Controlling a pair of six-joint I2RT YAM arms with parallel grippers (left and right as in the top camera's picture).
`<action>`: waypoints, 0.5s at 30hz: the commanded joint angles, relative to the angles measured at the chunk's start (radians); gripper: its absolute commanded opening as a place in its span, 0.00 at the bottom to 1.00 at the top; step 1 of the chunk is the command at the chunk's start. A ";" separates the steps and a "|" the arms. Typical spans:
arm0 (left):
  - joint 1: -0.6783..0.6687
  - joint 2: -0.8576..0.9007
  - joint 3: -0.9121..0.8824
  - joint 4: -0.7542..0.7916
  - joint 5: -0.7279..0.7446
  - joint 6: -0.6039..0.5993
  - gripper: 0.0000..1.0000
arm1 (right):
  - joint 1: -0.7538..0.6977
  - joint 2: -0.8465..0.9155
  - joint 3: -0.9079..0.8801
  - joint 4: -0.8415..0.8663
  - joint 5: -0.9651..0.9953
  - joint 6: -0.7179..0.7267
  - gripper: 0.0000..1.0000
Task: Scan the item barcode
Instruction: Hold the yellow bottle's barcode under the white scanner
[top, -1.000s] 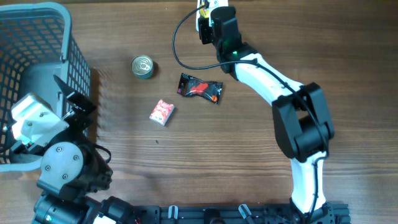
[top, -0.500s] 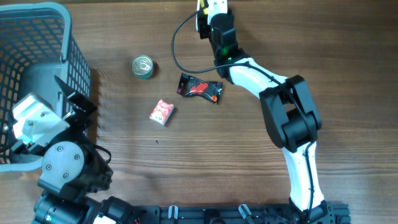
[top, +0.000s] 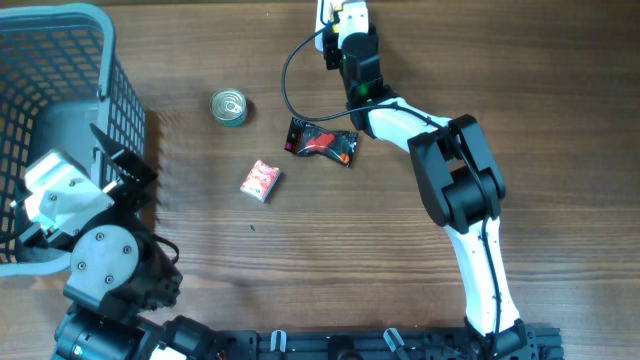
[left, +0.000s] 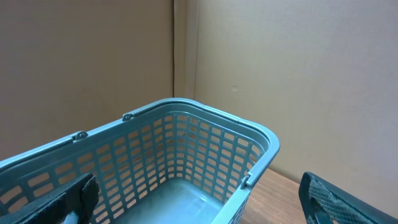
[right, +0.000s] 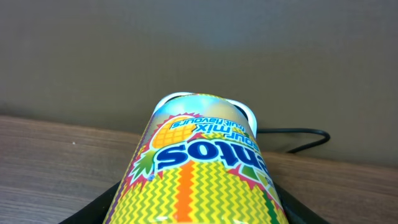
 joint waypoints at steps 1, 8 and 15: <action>0.004 0.000 0.011 0.000 -0.017 0.000 1.00 | -0.003 0.013 0.045 0.013 0.034 -0.024 0.48; 0.004 0.000 0.011 -0.003 -0.017 0.000 1.00 | 0.042 -0.030 0.046 -0.048 0.171 -0.195 0.45; 0.004 0.000 0.011 -0.010 -0.017 0.001 1.00 | 0.053 -0.129 0.046 -0.205 0.226 -0.159 0.46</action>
